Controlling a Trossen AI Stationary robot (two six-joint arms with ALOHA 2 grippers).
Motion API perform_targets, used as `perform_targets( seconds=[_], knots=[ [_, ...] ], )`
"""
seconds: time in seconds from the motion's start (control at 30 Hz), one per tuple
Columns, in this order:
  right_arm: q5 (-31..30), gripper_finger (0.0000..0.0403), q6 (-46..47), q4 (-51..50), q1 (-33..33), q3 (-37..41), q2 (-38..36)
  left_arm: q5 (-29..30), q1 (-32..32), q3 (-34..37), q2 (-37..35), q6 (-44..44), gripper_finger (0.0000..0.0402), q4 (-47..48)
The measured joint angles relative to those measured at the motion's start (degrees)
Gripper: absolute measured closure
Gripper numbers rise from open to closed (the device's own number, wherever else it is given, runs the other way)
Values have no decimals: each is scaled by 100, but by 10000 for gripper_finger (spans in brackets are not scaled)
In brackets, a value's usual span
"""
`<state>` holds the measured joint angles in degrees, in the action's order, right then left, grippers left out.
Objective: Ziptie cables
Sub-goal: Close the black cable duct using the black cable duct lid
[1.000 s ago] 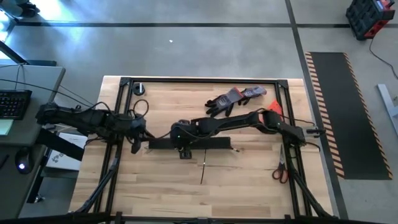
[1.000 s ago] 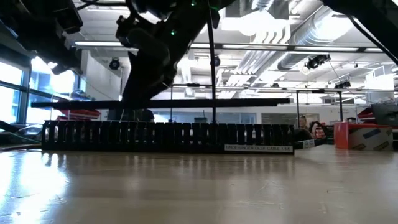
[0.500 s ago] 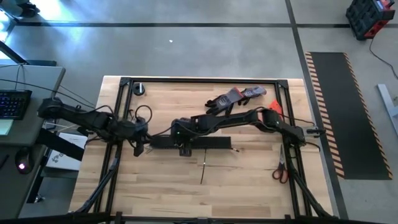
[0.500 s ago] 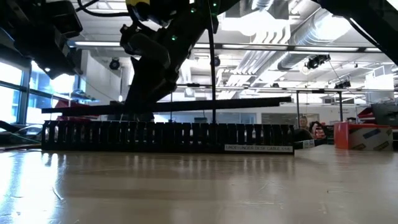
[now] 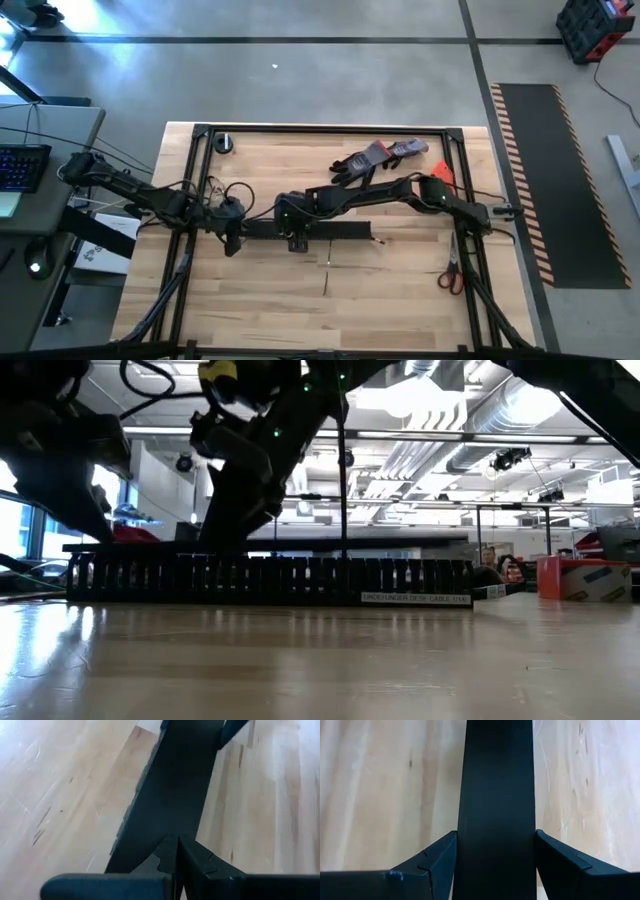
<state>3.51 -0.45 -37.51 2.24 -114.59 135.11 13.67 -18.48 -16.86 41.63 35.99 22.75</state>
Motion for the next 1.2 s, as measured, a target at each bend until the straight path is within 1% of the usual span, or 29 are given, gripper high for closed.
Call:
perform_targets(
  seconds=[0.4,0.8,0.87,1.0,1.1,1.2],
  knots=[
    [76,189,-98,-33,-13,0,56,66,5,33,0,-5,402,-305],
    [123,189,-139,-38,-11,0,59,53,5,33,203,87,401,-341],
    [125,189,-153,-40,-11,0,59,-22,7,48,241,81,401,-362],
    [134,189,-175,-86,-11,0,63,-186,9,455,239,174,401,-1046],
    [126,189,-175,-128,-7,2,63,-262,7,818,237,399,401,-1664],
    [129,189,-153,-133,-8,2,63,-264,7,1071,232,563,401,-1984]
  ],
)
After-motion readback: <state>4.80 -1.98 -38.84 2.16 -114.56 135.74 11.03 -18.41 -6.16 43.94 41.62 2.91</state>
